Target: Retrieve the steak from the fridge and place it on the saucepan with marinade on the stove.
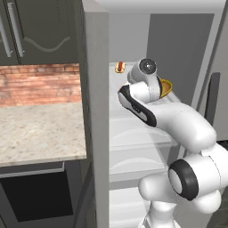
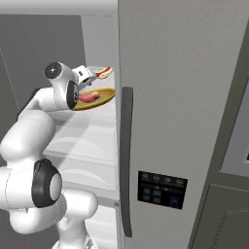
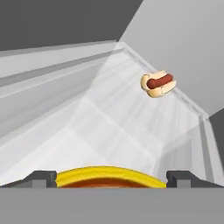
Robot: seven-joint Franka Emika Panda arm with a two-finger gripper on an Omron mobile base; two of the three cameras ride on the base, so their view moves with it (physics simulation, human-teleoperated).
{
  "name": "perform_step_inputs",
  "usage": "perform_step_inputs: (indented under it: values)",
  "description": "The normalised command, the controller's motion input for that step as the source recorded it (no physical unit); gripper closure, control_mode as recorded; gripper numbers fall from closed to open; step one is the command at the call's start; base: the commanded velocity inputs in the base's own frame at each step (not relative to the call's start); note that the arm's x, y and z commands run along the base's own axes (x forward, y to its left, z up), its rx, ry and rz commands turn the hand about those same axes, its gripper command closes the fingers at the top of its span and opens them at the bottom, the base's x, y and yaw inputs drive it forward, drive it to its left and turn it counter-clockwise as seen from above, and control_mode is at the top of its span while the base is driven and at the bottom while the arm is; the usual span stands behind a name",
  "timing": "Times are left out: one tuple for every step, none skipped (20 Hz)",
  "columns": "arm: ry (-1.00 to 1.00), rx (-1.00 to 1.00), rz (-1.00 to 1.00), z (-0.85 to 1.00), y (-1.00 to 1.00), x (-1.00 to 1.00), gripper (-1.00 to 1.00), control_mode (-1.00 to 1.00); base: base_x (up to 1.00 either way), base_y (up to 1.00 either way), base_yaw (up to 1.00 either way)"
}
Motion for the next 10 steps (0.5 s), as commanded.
perform_step_inputs:
  values:
    - [0.12, 0.03, -0.01, 0.00, -0.02, 0.27, -1.00, -1.00, 0.00, 0.00, 0.00]
    - [0.11, 0.06, -0.01, 0.00, -0.05, 0.26, -1.00, -1.00, 0.00, 0.00, 0.00]
    - [0.10, 0.08, -0.02, 0.00, -0.09, 0.24, -1.00, -1.00, 0.00, 0.00, 0.00]
    - [0.11, 0.09, -0.03, 0.00, -0.14, 0.24, -1.00, -1.00, 0.00, 0.00, 0.00]
    - [0.11, 0.09, -0.04, 0.00, -0.16, 0.20, -1.00, -1.00, 0.00, 0.00, 0.00]
    - [0.10, 0.11, -0.05, 0.00, -0.21, 0.17, -1.00, -1.00, 0.00, 0.00, 0.00]
    - [0.08, 0.12, -0.06, 0.00, -0.21, 0.14, -1.00, -1.00, 0.00, 0.00, 0.00]
    - [0.06, 0.13, -0.07, 0.00, -0.24, 0.14, -1.00, -1.00, 0.00, 0.00, 0.00]
    - [0.03, 0.13, -0.09, 0.00, -0.26, 0.11, -1.00, -1.00, 0.00, 0.00, 0.00]
    - [0.00, 0.13, -0.09, 0.00, -0.27, 0.07, -1.00, -1.00, 0.00, 0.00, 0.00]
